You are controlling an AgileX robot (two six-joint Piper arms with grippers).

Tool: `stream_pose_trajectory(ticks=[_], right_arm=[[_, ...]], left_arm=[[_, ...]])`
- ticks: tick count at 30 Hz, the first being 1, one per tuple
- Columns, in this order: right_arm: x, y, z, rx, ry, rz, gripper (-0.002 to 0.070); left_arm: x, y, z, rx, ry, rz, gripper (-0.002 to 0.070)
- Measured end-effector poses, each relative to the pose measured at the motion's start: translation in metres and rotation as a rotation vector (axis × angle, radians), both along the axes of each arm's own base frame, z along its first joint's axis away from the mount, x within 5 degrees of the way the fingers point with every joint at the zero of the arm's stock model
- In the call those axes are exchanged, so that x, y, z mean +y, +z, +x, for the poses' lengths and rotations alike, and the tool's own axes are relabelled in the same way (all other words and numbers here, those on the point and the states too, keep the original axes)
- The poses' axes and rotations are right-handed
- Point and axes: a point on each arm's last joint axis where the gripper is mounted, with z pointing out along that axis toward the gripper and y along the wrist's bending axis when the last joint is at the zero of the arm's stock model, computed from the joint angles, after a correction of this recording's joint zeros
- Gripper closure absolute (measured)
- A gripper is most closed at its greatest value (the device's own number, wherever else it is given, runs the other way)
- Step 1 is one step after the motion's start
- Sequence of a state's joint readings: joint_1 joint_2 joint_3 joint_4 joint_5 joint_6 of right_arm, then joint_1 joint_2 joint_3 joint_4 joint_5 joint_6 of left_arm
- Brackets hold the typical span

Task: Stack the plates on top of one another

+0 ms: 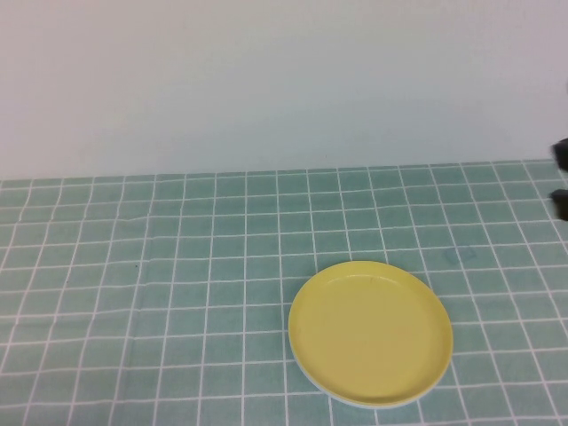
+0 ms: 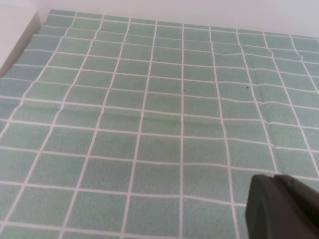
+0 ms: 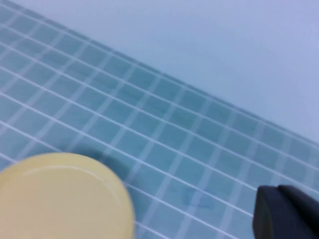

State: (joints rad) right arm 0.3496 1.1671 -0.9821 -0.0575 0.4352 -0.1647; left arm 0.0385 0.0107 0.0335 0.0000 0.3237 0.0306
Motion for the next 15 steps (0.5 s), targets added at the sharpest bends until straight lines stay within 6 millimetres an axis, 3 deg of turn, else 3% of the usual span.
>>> stream_pose_trajectory(ticks=[4, 9, 12, 15], right_arm=[[-0.023, 0.019, -0.025, -0.042, -0.121, -0.067, 0.0677], [-0.044, 0.046, -0.069, -0.158, -0.200, 0.003, 0.0678], [-0.054, 0.048, -0.096, -0.207, -0.223, 0.069, 0.0678], [-0.063, 0.034, -0.121, -0.212, -0.258, 0.143, 0.0678]], left_arm=[[0.000, 0.000, 0.000, 0.000, 0.000, 0.000, 0.0675], [0.000, 0.000, 0.000, 0.000, 0.000, 0.000, 0.0675], [0.000, 0.000, 0.000, 0.000, 0.000, 0.000, 0.0675], [0.000, 0.000, 0.000, 0.000, 0.000, 0.000, 0.0675]])
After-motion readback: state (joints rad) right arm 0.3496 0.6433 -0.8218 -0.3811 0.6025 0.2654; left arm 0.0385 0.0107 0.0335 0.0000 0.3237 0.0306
